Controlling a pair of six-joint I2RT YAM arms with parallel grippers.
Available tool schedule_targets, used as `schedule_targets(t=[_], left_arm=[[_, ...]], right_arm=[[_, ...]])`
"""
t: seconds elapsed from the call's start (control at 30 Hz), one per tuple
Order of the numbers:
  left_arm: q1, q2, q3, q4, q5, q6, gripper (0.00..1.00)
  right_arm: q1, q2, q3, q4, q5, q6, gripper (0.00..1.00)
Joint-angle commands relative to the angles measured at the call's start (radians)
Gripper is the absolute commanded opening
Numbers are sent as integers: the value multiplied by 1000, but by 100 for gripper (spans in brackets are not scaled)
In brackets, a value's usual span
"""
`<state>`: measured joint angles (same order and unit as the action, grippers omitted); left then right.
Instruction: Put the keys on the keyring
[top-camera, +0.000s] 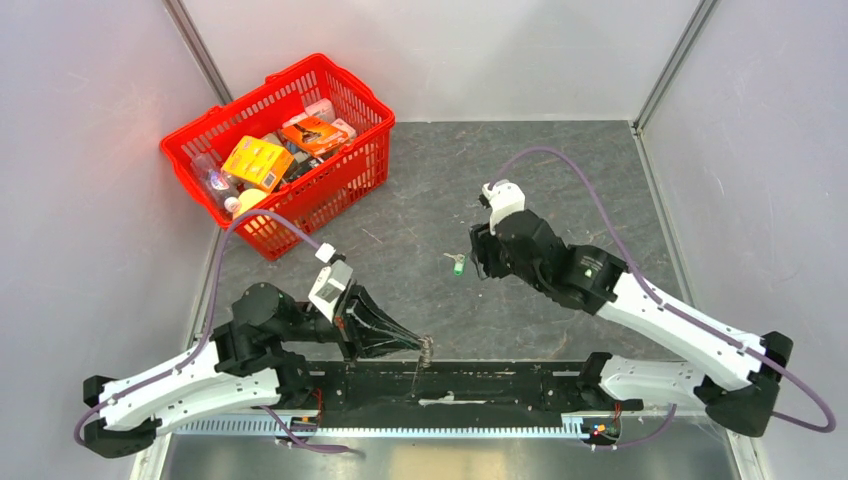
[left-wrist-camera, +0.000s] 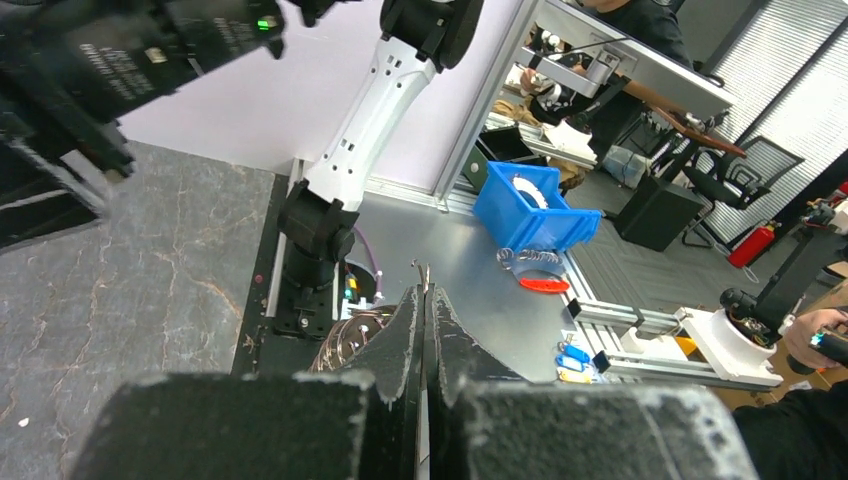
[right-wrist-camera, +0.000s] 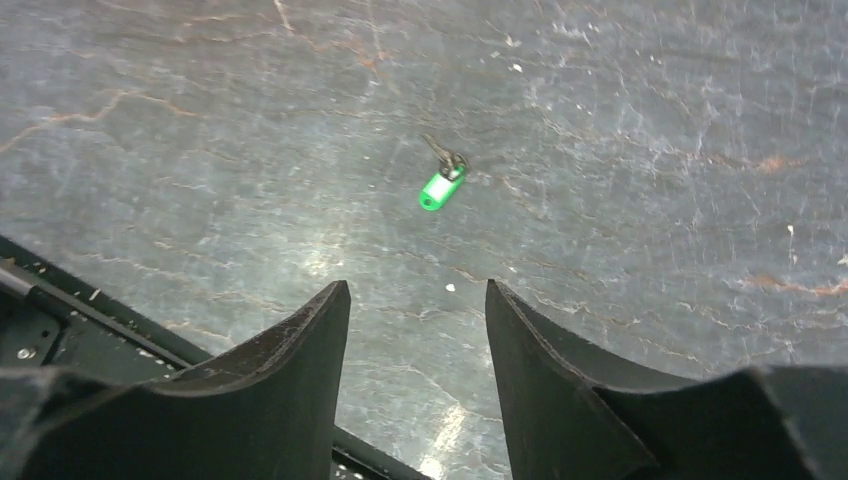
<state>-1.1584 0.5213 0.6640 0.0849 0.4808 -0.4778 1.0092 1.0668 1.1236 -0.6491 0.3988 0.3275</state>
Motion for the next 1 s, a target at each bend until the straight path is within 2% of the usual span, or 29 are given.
schedule_targets(t=[0.0,0.1,0.33,0.73,0.87,0.97], left_arm=[[-3,-38,-10,-15,-7,22,2],[-4,-57,-21,-16,-14,30,2],[-3,-61,-44,14,-18,29,2],[-4,-58,-61,26,-10,27,2],[-3,-65,-66,26,-10,27,2],[-3,-71,-72,24,-8,30,2]], right_arm=[[-125,37,-13,34,-184,-22,58],[-173,97,-29,58,-264,-33,52],[-229,188,-124,165,-283,-37,44],[-288,509,-16,212,-292,-47,43],[-289,582,34,210,-279,-74,41],[-289,610,67,212,-277,-96,44]])
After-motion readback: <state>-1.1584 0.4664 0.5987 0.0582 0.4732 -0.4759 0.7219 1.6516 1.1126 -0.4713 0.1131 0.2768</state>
